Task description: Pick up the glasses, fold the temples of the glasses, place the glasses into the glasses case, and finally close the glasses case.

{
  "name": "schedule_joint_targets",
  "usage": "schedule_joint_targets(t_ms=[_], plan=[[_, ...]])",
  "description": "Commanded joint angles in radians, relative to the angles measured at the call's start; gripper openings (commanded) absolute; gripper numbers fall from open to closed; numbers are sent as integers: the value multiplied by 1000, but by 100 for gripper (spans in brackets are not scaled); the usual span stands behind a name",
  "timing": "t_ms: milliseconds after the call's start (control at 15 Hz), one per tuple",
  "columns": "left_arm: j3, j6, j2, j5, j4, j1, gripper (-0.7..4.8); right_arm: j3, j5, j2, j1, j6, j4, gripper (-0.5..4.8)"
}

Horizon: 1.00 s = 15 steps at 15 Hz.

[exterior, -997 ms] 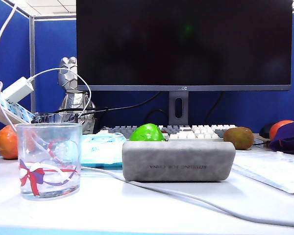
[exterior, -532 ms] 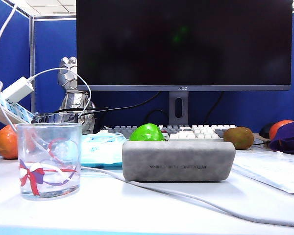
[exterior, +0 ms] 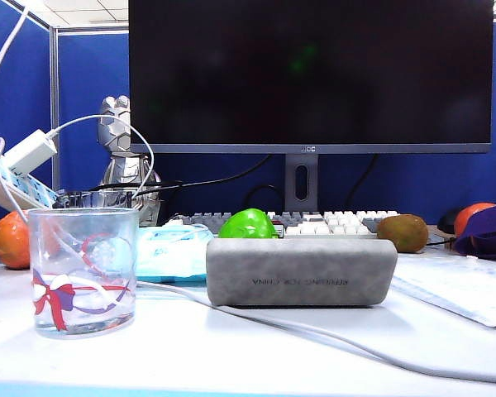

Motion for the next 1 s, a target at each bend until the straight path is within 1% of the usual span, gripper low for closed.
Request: schedule_joint_targets(t_ms=[66, 199, 266, 532, 598, 731, 797, 997], plan=[[4, 26, -3, -3, 11, -2, -3, 5, -19, 8, 3, 23, -13, -4], [4, 26, -3, -2, 11, -2, -3, 5, -22, 17, 10, 20, -90, -4], [4, 26, -3, -2, 11, -2, -3, 5, -18, 22, 29, 14, -114, -4], [5, 18, -4, -2, 12, -2, -3, 4, -19, 28, 40, 10, -135, -4], [5, 1, -4, -2, 12, -2, -3, 4, -19, 27, 39, -5, -153, -4], [5, -90, -4, -2, 29, -2, -3, 4, -19, 27, 39, -20, -196, -4], [5, -122, -4, 0, 51, -2, -3, 4, -19, 27, 39, -58, -228, -4], [5, -191, -4, 1, 125, -2, -3, 4, -19, 27, 38, -83, -273, -4]])
